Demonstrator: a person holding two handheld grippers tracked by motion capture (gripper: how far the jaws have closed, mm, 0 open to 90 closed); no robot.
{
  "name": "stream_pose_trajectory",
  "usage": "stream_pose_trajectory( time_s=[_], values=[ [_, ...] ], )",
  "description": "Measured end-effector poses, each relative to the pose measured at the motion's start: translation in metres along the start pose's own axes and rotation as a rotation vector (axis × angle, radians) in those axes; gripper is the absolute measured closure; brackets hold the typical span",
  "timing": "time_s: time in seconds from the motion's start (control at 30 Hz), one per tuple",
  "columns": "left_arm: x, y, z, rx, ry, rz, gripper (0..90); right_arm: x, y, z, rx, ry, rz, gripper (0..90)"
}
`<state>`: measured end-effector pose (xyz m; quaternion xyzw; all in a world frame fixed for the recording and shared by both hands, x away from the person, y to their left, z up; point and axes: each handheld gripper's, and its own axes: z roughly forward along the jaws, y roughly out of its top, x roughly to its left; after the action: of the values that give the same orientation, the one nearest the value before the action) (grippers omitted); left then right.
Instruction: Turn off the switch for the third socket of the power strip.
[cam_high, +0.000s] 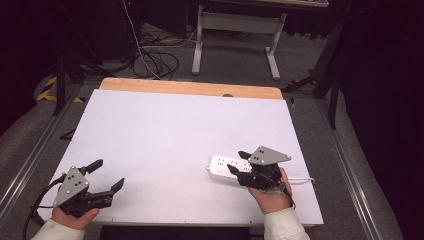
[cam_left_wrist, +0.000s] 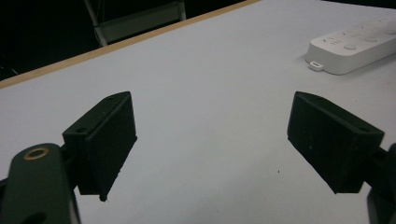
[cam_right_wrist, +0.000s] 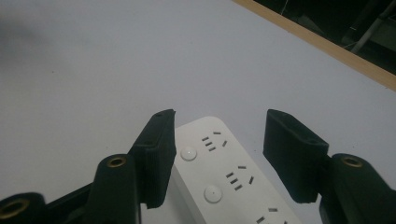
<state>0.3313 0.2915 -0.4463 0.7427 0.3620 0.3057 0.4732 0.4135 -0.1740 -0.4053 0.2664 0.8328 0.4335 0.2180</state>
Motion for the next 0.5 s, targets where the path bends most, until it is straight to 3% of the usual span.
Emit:
stream_pose_trajectory(
  time_s=[0.17,0.2,0.4,0.5],
  values=[
    [0.001,0.000,-0.001,-0.001,0.003,-0.008,15.8,-0.003,-0.004,-0.009,-0.031,0.006,0.023,34.1],
    [0.001,0.000,-0.001,-0.001,0.003,-0.009,15.8,-0.005,-0.007,-0.012,-0.046,0.003,0.039,27.6],
    [0.001,0.000,-0.002,-0.002,0.001,-0.009,15.8,-0.012,-0.016,-0.018,-0.041,0.010,0.071,18.6],
    [0.001,0.000,-0.002,-0.001,0.000,-0.006,15.8,-0.018,-0.026,-0.023,-0.082,0.032,0.098,10.9]
  ],
)
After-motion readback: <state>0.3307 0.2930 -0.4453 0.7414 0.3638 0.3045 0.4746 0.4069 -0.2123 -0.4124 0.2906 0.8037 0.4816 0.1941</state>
